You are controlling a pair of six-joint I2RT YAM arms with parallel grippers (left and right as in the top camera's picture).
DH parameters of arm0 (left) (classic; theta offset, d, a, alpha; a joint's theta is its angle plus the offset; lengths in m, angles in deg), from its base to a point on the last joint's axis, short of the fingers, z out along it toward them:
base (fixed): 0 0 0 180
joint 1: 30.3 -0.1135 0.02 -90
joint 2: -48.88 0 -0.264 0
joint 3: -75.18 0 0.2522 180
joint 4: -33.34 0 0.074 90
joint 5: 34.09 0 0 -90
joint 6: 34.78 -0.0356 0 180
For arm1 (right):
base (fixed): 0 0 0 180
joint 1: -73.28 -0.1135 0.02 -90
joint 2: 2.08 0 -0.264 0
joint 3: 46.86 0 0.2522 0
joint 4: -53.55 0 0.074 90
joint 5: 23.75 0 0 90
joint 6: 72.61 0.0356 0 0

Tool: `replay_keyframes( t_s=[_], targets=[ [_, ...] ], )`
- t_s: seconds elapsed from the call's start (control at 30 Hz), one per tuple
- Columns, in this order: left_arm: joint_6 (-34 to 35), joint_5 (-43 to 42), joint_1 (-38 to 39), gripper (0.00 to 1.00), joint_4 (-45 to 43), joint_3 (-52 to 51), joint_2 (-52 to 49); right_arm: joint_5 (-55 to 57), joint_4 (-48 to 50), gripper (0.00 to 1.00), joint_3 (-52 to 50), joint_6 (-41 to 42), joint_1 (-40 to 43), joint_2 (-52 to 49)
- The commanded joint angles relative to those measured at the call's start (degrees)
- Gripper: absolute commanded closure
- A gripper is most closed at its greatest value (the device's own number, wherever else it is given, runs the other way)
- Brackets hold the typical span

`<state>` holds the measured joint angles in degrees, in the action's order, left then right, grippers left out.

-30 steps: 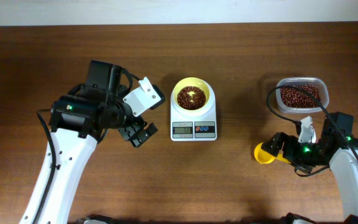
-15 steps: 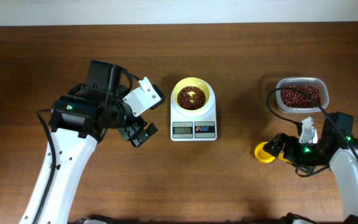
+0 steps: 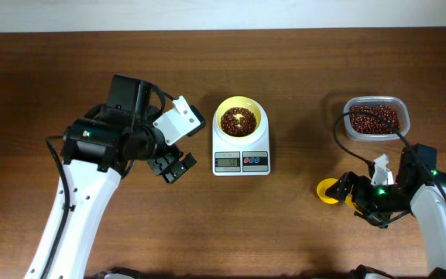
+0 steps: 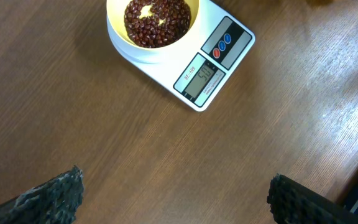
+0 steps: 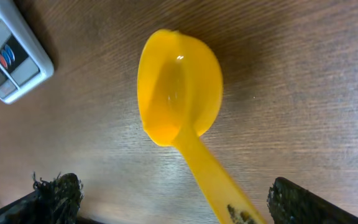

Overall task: Scoop item into bowl and weigh 50g on scale
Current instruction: 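Lower the yellow scoop onto the table left of the right arm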

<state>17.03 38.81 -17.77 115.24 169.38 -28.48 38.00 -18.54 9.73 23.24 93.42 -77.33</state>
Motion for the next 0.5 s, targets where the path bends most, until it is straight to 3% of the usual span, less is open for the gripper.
replay_keyframes(
  t_s=[0.0, 0.13, 0.33, 0.47],
  targets=[
    [-0.46, 0.02, 0.07, 0.01, 0.07, 0.00, 0.20, 0.90, -0.92, 0.01, -0.20, 7.80, -0.24, -0.22],
    [-0.46, 0.02, 0.07, 0.01, 0.07, 0.00, 0.20, 1.97, 0.15, 0.01, -0.20, 15.89, -0.24, -0.28],
    [-0.46, 0.02, 0.07, 0.01, 0.07, 0.00, 0.20, 1.99, 11.04, 0.01, -0.20, 15.78, -0.26, -0.24],
    [-0.46, 0.02, 0.07, 0.01, 0.07, 0.00, 0.20, 1.20, 14.88, 0.01, -0.20, 5.07, -0.26, -0.24]
  ],
)
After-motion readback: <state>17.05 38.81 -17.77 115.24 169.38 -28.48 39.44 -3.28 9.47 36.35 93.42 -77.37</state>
